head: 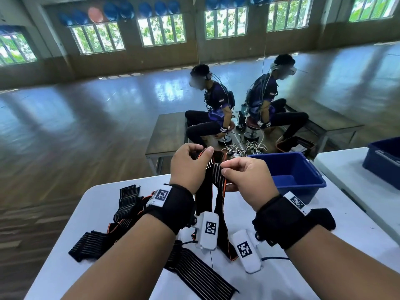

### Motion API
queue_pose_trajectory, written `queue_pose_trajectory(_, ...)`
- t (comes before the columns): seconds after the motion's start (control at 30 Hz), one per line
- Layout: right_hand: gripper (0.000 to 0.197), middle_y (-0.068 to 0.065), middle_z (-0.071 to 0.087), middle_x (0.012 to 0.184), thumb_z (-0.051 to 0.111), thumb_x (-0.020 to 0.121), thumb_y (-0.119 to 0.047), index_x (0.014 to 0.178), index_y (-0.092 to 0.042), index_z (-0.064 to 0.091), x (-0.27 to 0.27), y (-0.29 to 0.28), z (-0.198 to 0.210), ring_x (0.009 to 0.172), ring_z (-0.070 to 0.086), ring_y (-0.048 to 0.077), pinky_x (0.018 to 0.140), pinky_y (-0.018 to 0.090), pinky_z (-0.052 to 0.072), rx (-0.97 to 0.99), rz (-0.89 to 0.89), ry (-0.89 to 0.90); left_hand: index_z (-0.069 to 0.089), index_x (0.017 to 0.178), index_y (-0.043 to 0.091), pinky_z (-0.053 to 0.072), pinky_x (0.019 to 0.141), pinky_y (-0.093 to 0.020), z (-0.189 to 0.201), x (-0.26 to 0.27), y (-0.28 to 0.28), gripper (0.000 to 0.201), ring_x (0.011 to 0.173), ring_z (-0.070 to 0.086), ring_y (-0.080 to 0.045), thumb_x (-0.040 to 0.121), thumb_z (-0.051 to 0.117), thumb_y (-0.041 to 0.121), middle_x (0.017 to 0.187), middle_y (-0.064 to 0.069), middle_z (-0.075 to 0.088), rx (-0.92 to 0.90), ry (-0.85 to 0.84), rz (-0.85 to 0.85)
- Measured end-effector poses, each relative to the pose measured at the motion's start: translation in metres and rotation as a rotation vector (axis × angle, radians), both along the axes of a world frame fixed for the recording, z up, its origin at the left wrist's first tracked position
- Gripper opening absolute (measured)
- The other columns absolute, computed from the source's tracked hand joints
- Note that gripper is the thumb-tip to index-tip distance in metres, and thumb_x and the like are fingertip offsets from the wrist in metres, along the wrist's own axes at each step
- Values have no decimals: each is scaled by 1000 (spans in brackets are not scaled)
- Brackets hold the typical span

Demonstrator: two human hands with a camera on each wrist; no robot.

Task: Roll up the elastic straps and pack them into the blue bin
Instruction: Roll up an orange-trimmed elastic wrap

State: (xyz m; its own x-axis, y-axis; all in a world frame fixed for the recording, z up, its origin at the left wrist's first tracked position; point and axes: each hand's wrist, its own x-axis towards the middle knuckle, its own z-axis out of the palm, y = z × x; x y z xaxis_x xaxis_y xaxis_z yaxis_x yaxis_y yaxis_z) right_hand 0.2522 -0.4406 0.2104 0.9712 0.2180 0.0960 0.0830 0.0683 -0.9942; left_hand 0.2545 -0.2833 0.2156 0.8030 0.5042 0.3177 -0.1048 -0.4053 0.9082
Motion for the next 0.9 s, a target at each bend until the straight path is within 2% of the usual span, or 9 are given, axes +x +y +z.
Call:
queue_pose_trajectory(0.13,11,18,73,86,63,89,6,95,-1,70,-2,6,0,75,73,25,62,39,63,-23,-10,-8,73,91,27,58,87,-40,0,-10,-5,23,86,70,-9,79,79,47,90,7,74,13,14,-88)
queue_pose_trajectory(0.23,17,19,67,82,65,87,6,96,-7,59,-1,7,2,72,69,28,63,45,62,44,-75,2,73,97,32,60,85,-41,-3,-23,-13,29,86,71,-10,77,74,54,97,5,74,64,18,-195)
queue_pose_trajectory(0.3,25,21,65,86,64,86,9,94,-13,53,1,6,5,72,69,28,62,45,61,105,-101,6,70,105,35,58,86,-33,-3,-32,-16,24,90,68,-5,84,75,45,105,8,71,148,-11,-248)
queue_pose_trajectory(0.37,29,19,63,93,62,87,10,95,-16,54,1,3,7,76,67,25,64,42,61,145,-91,3,68,115,32,55,84,-23,-4,-40,-17,31,96,64,0,86,78,34,111,13,66,223,-60,-272)
queue_pose_trajectory(0.47,30,10,72,89,56,91,9,105,-17,53,0,0,8,78,69,23,69,41,61,131,-43,-34,61,122,35,54,75,-16,-6,-48,-19,51,100,63,0,78,85,26,117,16,60,256,-98,-309)
queue_pose_trajectory(0.57,30,-1,73,83,49,93,12,109,-13,54,-2,-1,10,77,70,20,71,37,61,147,4,-73,56,131,35,54,78,-15,-9,-51,-20,60,100,63,0,79,83,19,121,15,62,248,-82,-316)
queue_pose_trajectory(0.73,31,3,73,93,50,90,13,99,-14,63,-3,-5,11,88,73,13,78,32,60,-4,-18,-214,55,131,34,58,77,-22,-11,-49,-20,53,83,73,-7,87,65,5,99,4,75,99,-83,-273)
queue_pose_trajectory(0.83,36,-8,73,91,56,81,11,92,-20,70,-1,-9,8,87,69,6,79,24,56,-214,-100,-357,57,114,29,63,69,-38,-7,-49,-22,37,74,74,-19,90,59,1,78,-5,75,-58,-72,-275)
queue_pose_trajectory(0.9,36,-13,71,90,60,78,7,89,-26,71,0,-11,3,85,66,4,74,22,53,-296,-146,-413,55,105,21,62,64,-37,-2,-50,-23,28,67,72,-23,92,54,-4,76,-11,73,-171,-101,-294)
